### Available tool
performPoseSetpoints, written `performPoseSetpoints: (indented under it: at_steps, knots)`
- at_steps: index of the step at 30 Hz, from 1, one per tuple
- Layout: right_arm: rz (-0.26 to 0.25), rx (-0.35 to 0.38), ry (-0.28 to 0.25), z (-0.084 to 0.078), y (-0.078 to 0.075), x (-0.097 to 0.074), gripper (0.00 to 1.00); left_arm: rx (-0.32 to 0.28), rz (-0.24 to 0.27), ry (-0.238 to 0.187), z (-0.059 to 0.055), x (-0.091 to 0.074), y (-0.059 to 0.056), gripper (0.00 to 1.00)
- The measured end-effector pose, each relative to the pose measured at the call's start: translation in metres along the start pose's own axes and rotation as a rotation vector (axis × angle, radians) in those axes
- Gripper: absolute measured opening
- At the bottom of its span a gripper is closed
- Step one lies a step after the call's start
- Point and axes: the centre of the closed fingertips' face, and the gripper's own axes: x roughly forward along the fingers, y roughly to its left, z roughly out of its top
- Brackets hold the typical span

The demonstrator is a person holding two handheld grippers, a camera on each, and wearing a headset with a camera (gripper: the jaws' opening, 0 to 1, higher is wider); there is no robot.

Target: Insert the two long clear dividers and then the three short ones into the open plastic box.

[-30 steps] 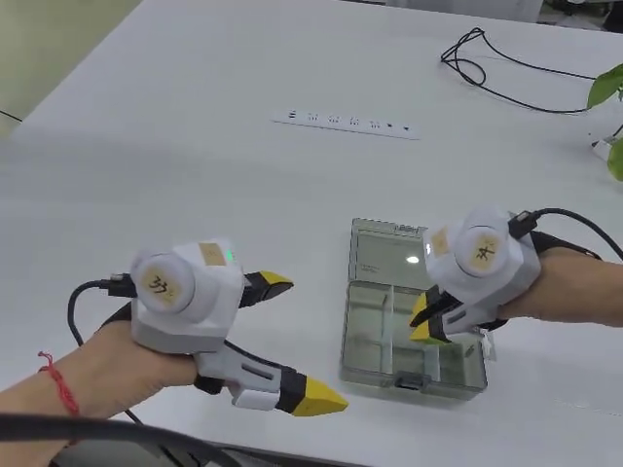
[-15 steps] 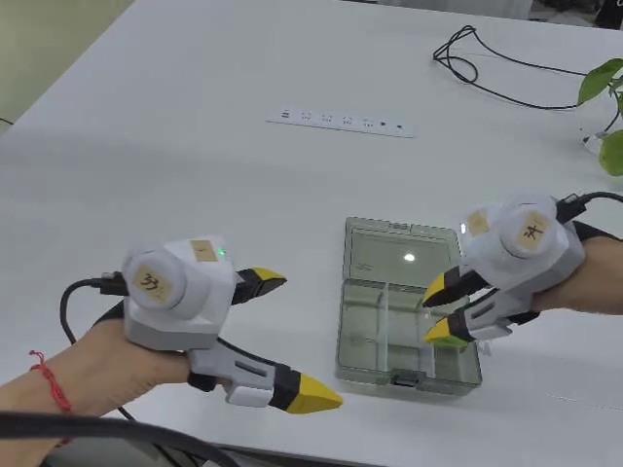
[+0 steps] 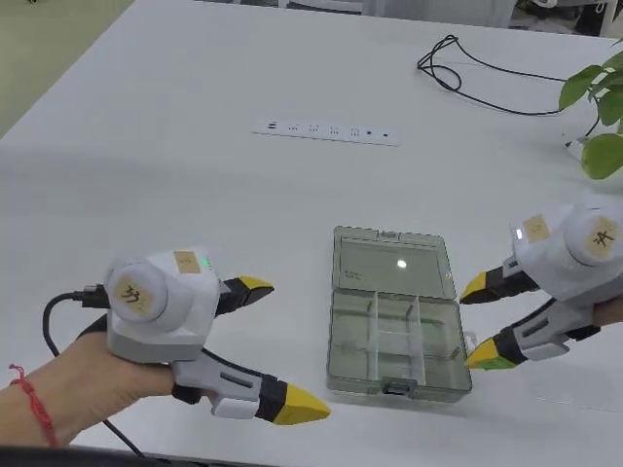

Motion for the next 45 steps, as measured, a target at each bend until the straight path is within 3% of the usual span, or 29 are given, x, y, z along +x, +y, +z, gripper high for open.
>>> performPoseSetpoints:
  at_steps: [6, 9, 22, 28, 38, 45]
  knots:
    - [-0.003, 0.012, 0.038, -0.027, 0.003, -0.007, 0.54, 0.002, -0.005, 0.001, 0.002, 0.0, 0.001, 1.0]
    - [-0.001, 0.018, 0.072, -0.048, 0.003, -0.01, 0.55, 0.001, -0.008, 0.002, 0.002, 0.0, 0.001, 1.0]
    - [0.013, 0.028, 0.186, -0.113, 0.005, -0.006, 0.56, -0.007, -0.003, 0.003, 0.002, -0.003, 0.005, 1.0]
    - [-0.026, 0.001, 0.242, -0.128, -0.002, 0.003, 0.52, -0.009, -0.004, 0.008, 0.001, -0.004, 0.006, 1.0]
    - [-0.031, -0.048, 0.302, -0.139, 0.001, 0.016, 0.44, -0.008, -0.008, 0.013, 0.0, -0.004, 0.006, 1.0]
    - [-0.027, -0.043, 0.296, -0.138, 0.002, 0.015, 0.42, -0.012, -0.01, 0.015, -0.001, -0.004, 0.007, 1.0]
